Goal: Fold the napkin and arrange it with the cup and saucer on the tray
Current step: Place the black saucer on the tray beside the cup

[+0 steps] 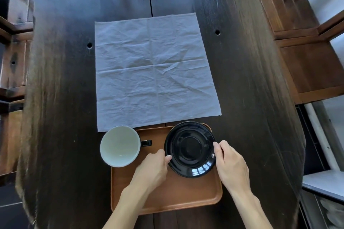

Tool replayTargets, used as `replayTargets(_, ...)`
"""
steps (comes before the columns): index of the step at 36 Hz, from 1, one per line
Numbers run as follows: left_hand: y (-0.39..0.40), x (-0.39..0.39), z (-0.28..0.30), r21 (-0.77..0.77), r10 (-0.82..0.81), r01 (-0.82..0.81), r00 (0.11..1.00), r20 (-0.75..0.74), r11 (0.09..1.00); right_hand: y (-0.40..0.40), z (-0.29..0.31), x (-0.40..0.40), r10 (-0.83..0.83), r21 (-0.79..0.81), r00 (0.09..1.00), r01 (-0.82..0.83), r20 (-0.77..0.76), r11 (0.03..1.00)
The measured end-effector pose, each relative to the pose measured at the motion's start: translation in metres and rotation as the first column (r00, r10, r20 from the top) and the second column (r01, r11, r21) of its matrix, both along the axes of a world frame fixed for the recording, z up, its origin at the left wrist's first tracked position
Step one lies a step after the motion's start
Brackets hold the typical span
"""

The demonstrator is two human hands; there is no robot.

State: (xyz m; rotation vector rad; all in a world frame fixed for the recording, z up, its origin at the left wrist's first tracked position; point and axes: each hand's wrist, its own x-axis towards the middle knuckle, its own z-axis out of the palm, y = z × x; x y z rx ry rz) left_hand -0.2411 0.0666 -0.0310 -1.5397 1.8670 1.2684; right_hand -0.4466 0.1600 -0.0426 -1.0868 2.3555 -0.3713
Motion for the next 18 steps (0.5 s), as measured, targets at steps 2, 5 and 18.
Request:
replayTargets(2, 0.0, 0.0, 0.002, -0.013, 0.005, -0.005, 1.0, 0.002, 1.0, 0.002, 0.003, 0.003, -0.028, 0.007, 1.0, 0.028, 0.012, 1.0)
replayTargets(5, 0.001, -0.001, 0.007, -0.095, 0.037, -0.039, 0.999, -0.027, 0.995, 0.008, 0.007, 0.01, -0.065, 0.046, 0.998, 0.064, 0.023, 0.997)
replayTargets(18, 0.009, -0.001, -0.002, -0.173, 0.122, -0.147, 0.981, -0.15, 0.974, 0.021, 0.002, 0.025, -0.034, 0.092, 0.995, 0.043, -0.094, 0.995)
